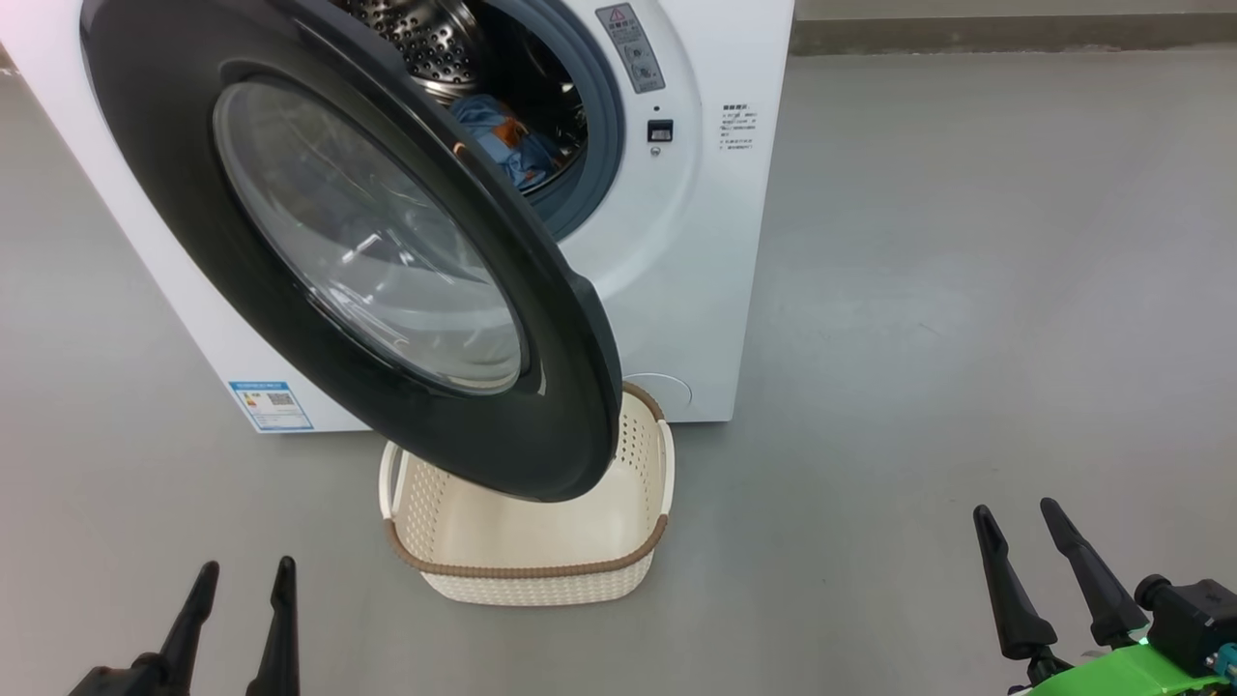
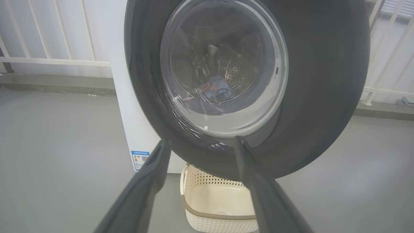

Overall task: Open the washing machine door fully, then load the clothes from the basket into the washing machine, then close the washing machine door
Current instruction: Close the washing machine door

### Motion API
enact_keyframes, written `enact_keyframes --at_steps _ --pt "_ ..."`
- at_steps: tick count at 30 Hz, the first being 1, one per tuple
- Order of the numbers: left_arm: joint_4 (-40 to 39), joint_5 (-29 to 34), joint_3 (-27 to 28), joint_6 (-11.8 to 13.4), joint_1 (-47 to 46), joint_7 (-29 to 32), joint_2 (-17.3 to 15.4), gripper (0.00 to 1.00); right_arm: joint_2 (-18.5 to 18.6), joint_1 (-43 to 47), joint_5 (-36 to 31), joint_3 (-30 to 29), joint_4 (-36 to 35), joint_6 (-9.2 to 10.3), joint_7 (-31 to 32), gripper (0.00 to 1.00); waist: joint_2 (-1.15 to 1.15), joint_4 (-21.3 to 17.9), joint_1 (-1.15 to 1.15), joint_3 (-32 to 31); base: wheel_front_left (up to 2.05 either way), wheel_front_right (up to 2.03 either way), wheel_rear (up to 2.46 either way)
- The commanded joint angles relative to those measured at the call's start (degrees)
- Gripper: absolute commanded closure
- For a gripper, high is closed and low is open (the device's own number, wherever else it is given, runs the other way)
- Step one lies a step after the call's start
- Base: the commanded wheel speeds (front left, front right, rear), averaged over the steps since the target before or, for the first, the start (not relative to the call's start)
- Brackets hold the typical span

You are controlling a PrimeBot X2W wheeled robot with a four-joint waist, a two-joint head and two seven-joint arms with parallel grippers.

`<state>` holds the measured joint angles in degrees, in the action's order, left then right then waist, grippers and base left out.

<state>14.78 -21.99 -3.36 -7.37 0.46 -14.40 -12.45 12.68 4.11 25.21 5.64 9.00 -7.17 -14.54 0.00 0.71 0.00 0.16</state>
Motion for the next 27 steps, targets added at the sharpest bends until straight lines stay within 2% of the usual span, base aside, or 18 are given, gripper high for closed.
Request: enact_keyframes --at_steps 1,2,3,4,5,6,15,27 --pt "-1.5 0.3 1.9 -0.1 -0.5 -0.6 -0.9 0.0 0.9 -0.9 -0.1 1.2 -1.0 -0.32 -0.5 0.0 0.0 0.0 0.0 -0.1 0.0 0.0 0.0" --pt "-1.4 0.2 1.8 -0.1 -0.4 -0.6 -0.8 0.0 0.9 -1.1 -0.1 1.2 -0.8 -0.32 -0.5 0.03 0.0 0.1 0.0 -0.1 0.0 0.0 0.0" --pt "-1.4 0.1 1.8 -0.1 -0.3 -0.6 -0.6 0.0 0.7 -1.5 -0.2 1.1 -0.6 -0.32 -0.5 0.44 0.0 0.1 0.0 -0.1 0.0 0.0 0.0" --pt "-1.4 0.0 1.7 -0.1 -0.2 -0.6 -0.5 0.0 0.4 -1.9 -0.1 0.8 -0.4 -0.32 -0.5 0.6 0.0 0.2 0.0 -0.2 0.0 0.0 0.0" --pt "-1.3 0.0 1.7 -0.1 -0.1 -0.6 -0.4 0.0 0.2 -2.3 -0.1 0.7 -0.2 -0.32 -0.5 0.88 0.0 0.3 0.0 -0.2 0.0 0.0 0.0" --pt "-1.3 0.0 1.8 -0.1 0.0 -0.6 -0.2 0.0 0.0 -2.8 -0.2 0.5 0.1 -0.32 -0.5 1.0 0.0 0.4 0.0 -0.2 0.0 0.0 0.0" --pt "-1.4 0.0 1.0 -0.1 0.0 -0.6 0.8 0.0 -2.0 -10.2 0.5 1.6 0.0 -0.32 -0.5 1.0 0.0 2.7 0.0 -0.6 0.0 0.0 0.0" --pt "-2.7 0.1 -0.2 -0.1 -0.2 -0.6 1.2 0.0 -3.6 -21.4 2.7 10.6 -9.1 -0.32 -0.5 1.0 0.0 7.3 0.0 -1.2 0.0 0.0 0.0"
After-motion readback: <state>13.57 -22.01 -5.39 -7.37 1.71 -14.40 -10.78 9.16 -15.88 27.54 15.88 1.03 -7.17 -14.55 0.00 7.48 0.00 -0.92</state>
